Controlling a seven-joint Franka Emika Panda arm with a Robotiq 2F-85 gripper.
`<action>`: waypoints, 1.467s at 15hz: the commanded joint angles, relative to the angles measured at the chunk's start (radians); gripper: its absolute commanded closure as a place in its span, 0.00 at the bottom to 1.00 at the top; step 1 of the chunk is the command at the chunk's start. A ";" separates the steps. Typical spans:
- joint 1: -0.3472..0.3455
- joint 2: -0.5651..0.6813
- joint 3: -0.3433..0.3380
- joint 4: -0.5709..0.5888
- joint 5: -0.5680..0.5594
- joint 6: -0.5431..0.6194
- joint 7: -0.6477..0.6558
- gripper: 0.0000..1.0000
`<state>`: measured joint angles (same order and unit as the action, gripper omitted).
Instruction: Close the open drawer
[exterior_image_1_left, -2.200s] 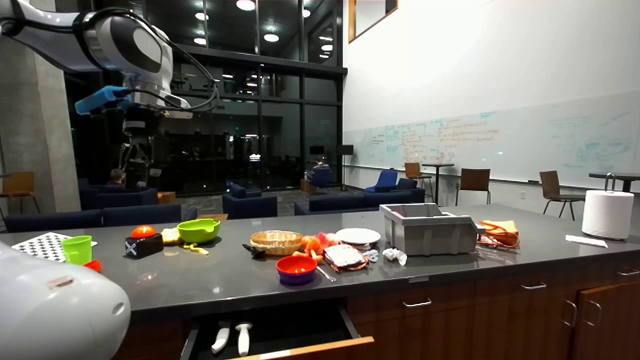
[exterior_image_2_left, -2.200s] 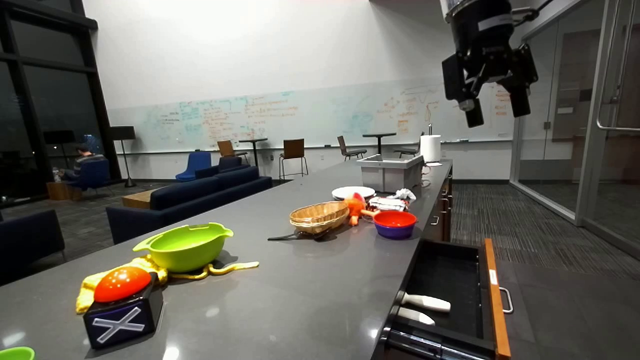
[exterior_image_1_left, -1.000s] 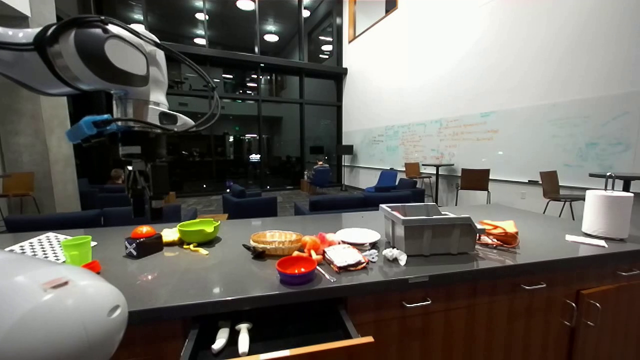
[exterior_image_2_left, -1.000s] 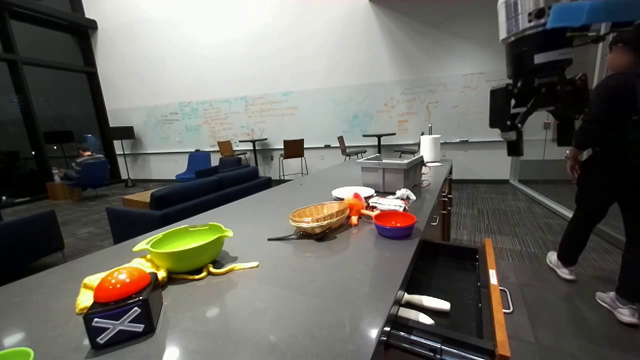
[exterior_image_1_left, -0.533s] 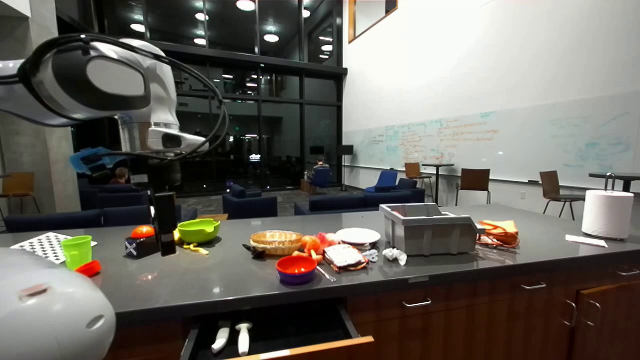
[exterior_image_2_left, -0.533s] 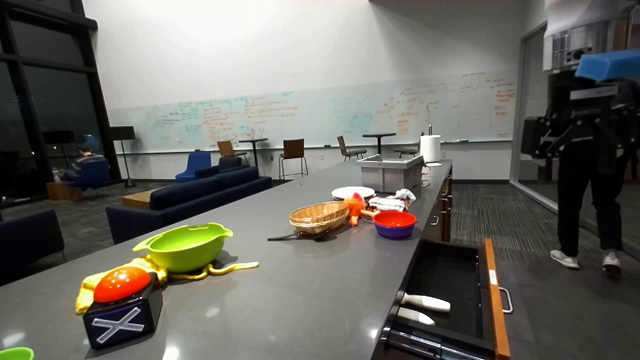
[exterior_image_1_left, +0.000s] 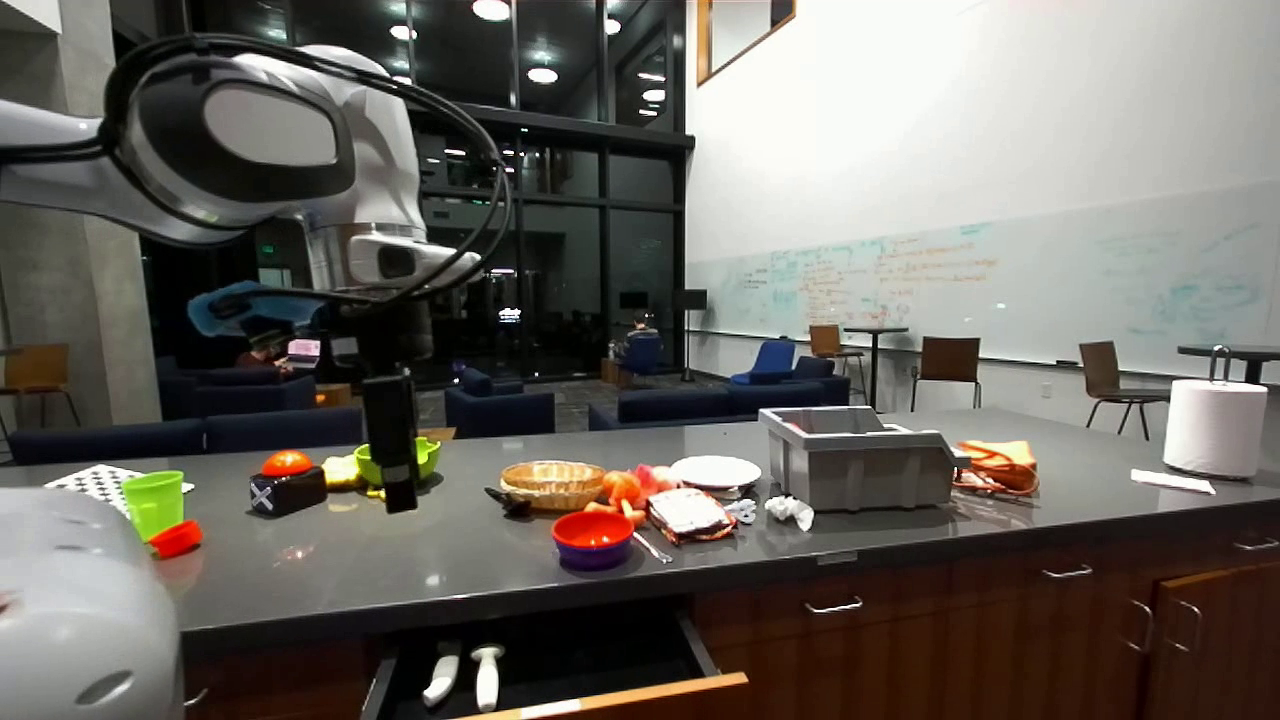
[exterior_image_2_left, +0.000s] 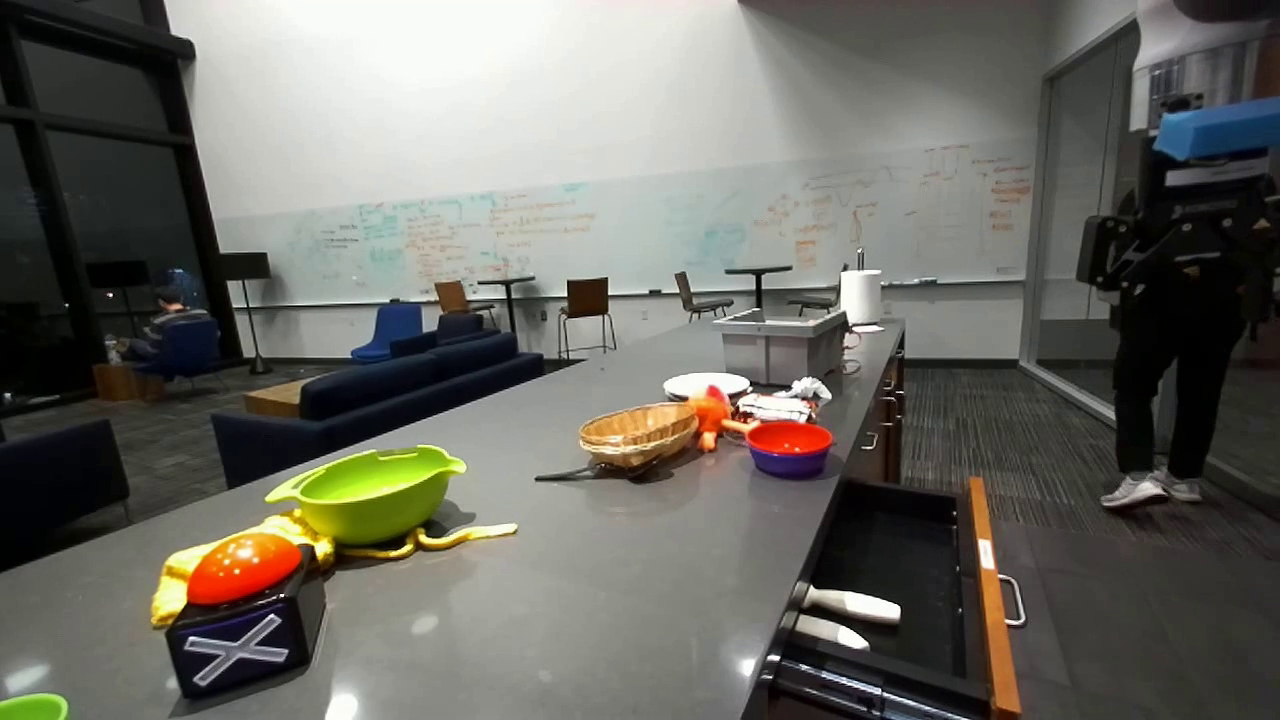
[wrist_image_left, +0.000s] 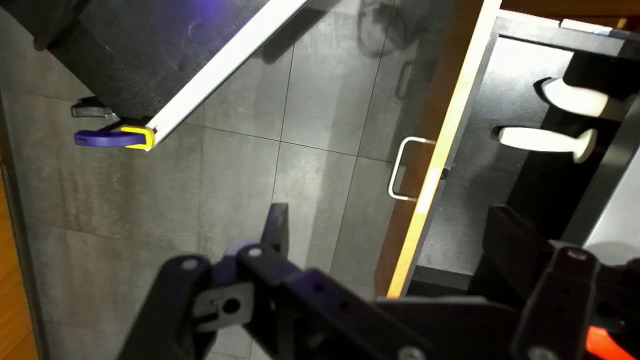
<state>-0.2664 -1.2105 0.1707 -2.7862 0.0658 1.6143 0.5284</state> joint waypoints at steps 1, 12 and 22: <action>-0.075 0.068 -0.053 0.001 -0.047 0.051 0.018 0.00; -0.215 0.308 -0.204 0.108 -0.118 0.091 0.020 0.00; -0.208 0.445 -0.289 0.204 -0.112 0.048 -0.004 0.00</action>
<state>-0.4861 -0.7648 -0.1085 -2.5836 -0.0406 1.6639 0.5171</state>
